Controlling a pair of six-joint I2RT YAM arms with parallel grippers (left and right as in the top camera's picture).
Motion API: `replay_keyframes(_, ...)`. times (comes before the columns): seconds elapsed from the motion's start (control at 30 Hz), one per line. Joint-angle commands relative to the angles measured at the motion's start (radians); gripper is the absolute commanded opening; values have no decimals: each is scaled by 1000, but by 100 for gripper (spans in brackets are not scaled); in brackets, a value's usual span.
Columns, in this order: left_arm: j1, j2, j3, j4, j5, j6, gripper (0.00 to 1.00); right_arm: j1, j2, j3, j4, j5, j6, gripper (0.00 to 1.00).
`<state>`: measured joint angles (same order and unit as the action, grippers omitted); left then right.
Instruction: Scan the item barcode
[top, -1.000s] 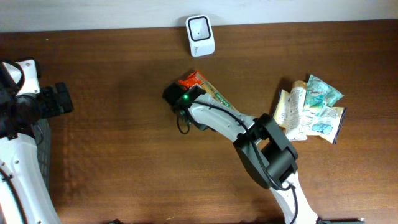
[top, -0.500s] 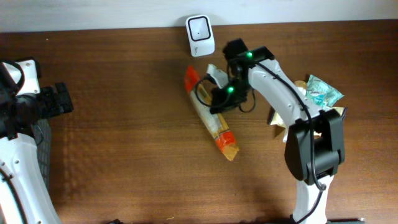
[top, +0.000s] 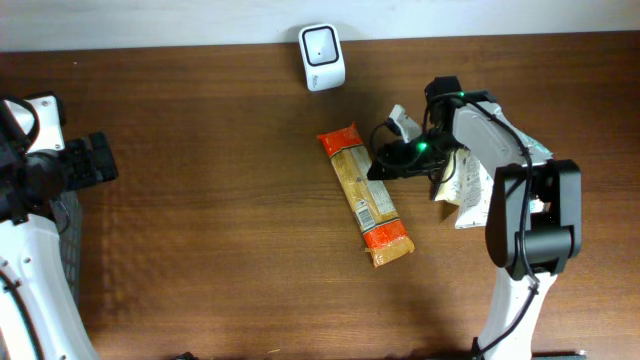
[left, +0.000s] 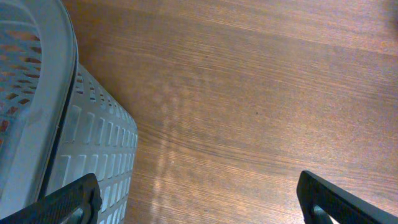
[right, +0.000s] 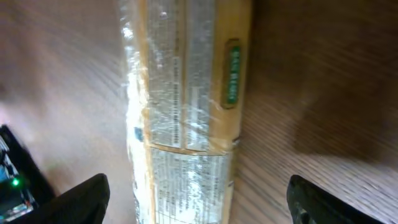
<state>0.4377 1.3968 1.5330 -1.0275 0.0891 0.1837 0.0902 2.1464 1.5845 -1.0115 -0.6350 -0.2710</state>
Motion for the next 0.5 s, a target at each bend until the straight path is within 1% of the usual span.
replay_keyframes(0.0, -2, -5, 0, 2, 0, 16, 99, 7, 3, -48, 29, -27, -48, 90)
replay_keyframes(0.07, -2, -5, 0, 2, 0, 16, 99, 8, 4, -95, 77, -40, -47, 90)
replay_keyframes(0.13, -2, -5, 0, 2, 0, 16, 99, 13, 5, -178, 171, -64, -48, 89)
replay_keyframes(0.23, -2, -5, 0, 2, 0, 16, 99, 39, 5, -288, 322, -61, -41, 86)
replay_keyframes(0.27, -2, -5, 0, 2, 0, 16, 99, 58, 5, -324, 388, -60, -14, 80)
replay_keyframes(0.3, -2, -5, 0, 2, 0, 16, 99, 75, 5, -340, 417, -60, -1, 73)
replay_keyframes(0.33, -2, -5, 0, 2, 0, 16, 99, 96, 7, -345, 422, -46, 0, 67)
replay_keyframes(0.4, -2, -5, 0, 2, 0, 16, 99, 134, 15, -345, 413, 4, 31, 58)
replay_keyframes(0.43, -2, -5, 0, 2, 0, 16, 99, 151, 25, -345, 410, 21, 49, 51)
replay_keyframes(0.47, -2, -5, 0, 2, 0, 16, 99, 168, 42, -345, 407, 30, 54, 32)
